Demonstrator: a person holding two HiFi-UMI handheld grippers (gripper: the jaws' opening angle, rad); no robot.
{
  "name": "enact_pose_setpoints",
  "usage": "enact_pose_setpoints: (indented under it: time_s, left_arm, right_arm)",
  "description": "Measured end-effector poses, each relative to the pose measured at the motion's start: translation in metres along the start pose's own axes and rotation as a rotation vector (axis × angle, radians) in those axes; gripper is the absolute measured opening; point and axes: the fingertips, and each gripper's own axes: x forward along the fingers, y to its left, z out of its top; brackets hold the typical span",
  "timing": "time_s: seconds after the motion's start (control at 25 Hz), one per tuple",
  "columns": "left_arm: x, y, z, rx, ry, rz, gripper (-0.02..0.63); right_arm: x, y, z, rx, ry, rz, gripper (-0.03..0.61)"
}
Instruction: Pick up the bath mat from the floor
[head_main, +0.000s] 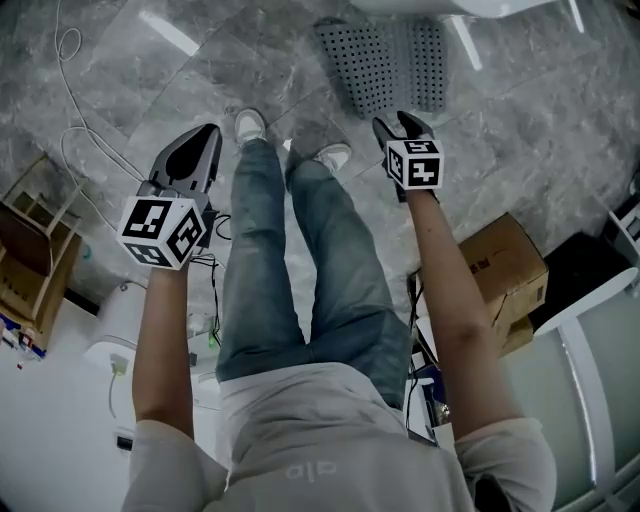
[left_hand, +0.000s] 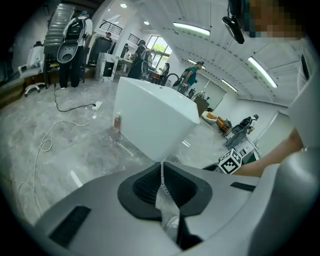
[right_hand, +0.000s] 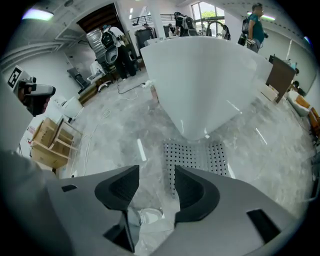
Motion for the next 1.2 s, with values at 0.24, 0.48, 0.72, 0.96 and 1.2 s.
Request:
enact_pose_setpoints:
  time_s: [0.24,0.48,0.72,0.96,1.2]
  left_arm:
    - [0.047,0.031,-0.051,-0.076,0.059,0.015,0.017]
    - [0.093,0.063,-0.103,-0.073,0.132,0.005,0.017]
    - [0.136,0.104,-0.138,-0.067,0.143,0.021,0.017]
    - [0.171,0.145,-0.174,-0.091,0.155,0.044,0.017]
    - [0.193,0.172,-0.2,-0.103,0.143,0.059,0.017]
  right_arm:
    - [0.066,-0.014,-0.035,0.006,0.066,-0.012,0.253]
    - [0.13,-0.026,-0.076,-0.019,0.131,-0.019,0.258]
    - [0.203,-0.046,-0.116,-0.012,0.181,-0.034,0.259]
    - [0.271,-0.064,-0.142,-0.011,0.223,-0.046,0.267]
    - [0.319,-0.082,-0.158,-0.002,0.242,-0.067,0.276]
